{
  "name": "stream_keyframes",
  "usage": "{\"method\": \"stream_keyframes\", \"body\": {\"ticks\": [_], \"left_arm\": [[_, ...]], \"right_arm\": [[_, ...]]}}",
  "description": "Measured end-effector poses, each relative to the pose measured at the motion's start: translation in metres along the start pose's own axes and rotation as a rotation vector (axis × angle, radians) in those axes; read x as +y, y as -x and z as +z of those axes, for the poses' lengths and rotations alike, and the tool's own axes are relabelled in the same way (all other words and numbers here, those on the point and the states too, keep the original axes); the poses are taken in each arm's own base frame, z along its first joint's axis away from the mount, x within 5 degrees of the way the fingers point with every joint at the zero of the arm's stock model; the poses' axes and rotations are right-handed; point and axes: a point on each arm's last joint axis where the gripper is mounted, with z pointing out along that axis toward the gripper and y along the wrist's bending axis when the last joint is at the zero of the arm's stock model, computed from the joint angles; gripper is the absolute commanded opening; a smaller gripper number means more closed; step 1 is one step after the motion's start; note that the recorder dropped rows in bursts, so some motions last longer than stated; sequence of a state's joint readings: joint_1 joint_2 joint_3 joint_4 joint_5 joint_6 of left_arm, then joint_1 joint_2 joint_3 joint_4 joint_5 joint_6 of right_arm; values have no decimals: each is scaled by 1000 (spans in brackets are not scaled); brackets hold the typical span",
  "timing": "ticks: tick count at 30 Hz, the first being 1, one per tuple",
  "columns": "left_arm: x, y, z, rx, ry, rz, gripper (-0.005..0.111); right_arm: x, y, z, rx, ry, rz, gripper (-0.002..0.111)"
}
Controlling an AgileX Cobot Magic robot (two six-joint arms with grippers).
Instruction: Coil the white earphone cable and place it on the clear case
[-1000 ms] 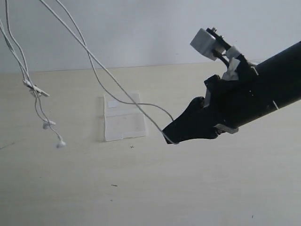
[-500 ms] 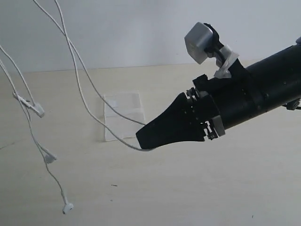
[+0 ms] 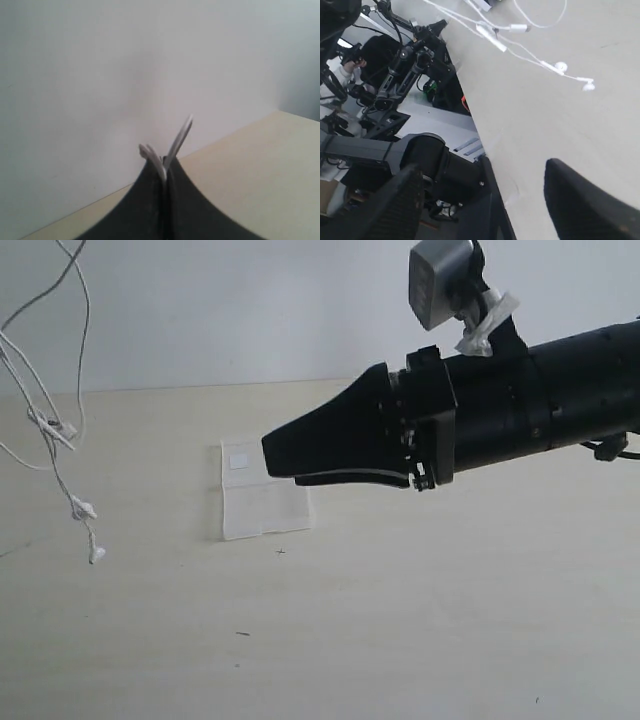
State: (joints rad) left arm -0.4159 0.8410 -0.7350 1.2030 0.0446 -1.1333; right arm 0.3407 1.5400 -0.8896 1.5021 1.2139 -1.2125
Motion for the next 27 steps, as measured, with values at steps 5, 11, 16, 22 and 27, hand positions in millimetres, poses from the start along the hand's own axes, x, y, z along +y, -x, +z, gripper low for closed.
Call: {"method": "stream_keyframes", "body": {"ticks": [5,11,16,22,27], "left_arm": [[2,-1,0,10,19,14,0],[2,-2,0,15,24,-19,0],[2,-3,1,24,25,-71,0],[5,-14,12,102,70,-185,0],[3,-32,32,199,76,-213,0]], "right_arm": [[-2,-6,0,72,-22,-148,65],[-4,-10,-1,112,-25,-320,65],[-9,-8,-1,107,-85,-384,65],[-19,-1,-2,59,-199,-468,65],[-16,5,7,7,-232,-611,66]]}}
